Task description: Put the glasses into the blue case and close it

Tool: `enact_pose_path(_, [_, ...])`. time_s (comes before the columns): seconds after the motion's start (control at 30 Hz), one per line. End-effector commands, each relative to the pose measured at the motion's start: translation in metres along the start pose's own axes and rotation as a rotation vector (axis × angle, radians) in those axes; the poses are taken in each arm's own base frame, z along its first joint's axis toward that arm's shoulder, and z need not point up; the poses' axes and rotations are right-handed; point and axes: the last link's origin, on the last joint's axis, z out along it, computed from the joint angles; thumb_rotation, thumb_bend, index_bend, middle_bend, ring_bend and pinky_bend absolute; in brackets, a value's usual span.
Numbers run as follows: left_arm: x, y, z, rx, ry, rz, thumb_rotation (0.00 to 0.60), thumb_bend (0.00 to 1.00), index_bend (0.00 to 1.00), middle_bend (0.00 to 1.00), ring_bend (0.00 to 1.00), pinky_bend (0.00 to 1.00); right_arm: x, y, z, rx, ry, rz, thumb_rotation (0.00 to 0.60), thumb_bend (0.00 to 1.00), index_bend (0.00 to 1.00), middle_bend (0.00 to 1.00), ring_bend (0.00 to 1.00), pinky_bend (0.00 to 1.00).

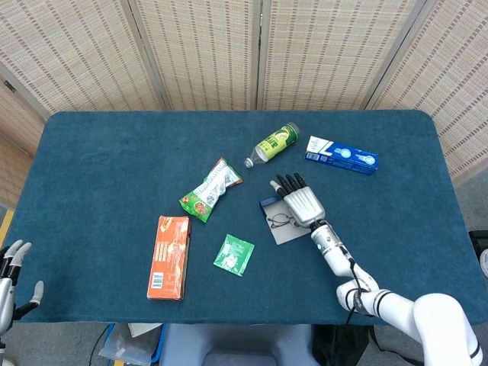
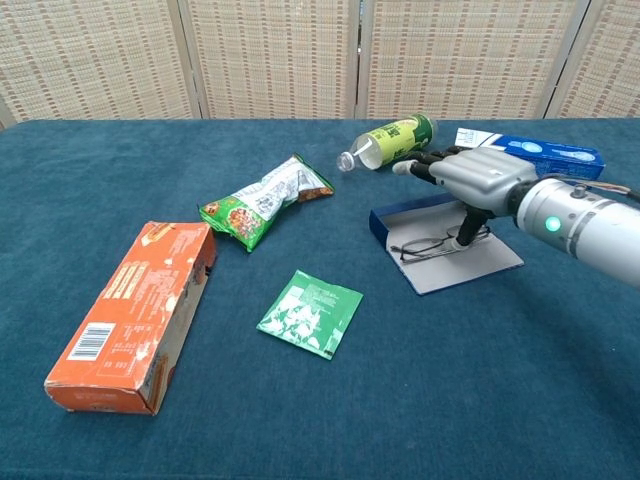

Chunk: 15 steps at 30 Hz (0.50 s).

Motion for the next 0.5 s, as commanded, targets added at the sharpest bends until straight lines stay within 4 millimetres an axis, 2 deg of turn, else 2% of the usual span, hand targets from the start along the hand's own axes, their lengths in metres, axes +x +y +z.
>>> enact_pose_path(0.03, [0.0,-0.001,-0.001,0.002,0.0,0.0,0.6,0.42,0.08,0.0,0.0,0.0,0.003,-0.005,0.008,-0.002,0.0,-0.003,0.6,0.18,0.0,0.0,0.0,0.0])
enact_pose_path(0.5, [0.001,-0.005,-0.003,0.013,0.006,-0.001,0.6,0.42,0.08,0.0,0.0,0.0,0.014,-0.007,0.036,-0.051,-0.001,-0.015,0.6,0.18,0.0,0.0,0.0,0.0])
